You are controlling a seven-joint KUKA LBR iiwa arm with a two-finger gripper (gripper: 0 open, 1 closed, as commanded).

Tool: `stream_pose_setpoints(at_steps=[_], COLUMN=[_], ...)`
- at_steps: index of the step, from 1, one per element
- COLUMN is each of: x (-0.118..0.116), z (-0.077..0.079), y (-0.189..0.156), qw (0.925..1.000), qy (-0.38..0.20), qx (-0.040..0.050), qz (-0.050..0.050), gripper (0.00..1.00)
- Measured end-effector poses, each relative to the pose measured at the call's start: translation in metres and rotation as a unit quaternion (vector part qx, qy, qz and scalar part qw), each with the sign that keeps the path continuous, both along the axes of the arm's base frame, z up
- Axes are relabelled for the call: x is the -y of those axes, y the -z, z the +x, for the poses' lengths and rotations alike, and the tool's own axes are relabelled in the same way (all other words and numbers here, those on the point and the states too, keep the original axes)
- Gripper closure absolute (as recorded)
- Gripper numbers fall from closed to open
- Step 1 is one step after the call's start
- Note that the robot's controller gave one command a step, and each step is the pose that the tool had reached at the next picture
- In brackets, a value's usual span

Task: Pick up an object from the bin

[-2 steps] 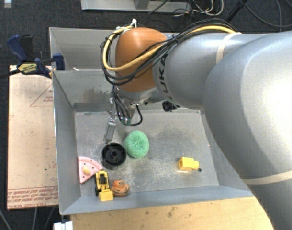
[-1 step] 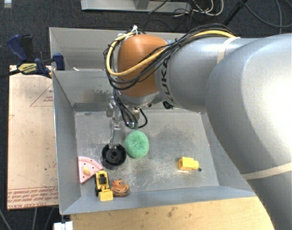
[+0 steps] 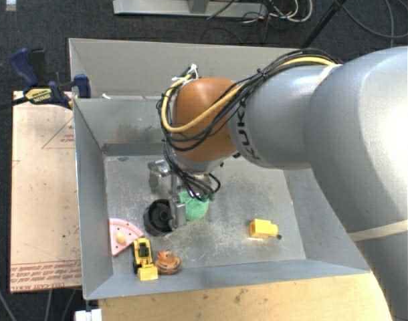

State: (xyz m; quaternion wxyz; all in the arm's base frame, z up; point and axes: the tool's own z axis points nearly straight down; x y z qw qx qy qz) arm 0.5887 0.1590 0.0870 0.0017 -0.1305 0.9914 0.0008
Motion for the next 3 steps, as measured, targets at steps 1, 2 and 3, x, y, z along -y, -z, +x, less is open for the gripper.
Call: stream_pose_setpoints(at_steps=[1,2,3], x=[0.043,0.043,0.057], z=[-0.028,-0.028,0.012], y=[0.014,0.014,-0.067], qw=[0.9994,0.9994,0.9627], qy=[-0.034,-0.034,-0.27], qx=[-0.0007,-0.0007,0.0005], qz=[0.0,0.0,0.0], gripper=[1.0,1.0,1.0])
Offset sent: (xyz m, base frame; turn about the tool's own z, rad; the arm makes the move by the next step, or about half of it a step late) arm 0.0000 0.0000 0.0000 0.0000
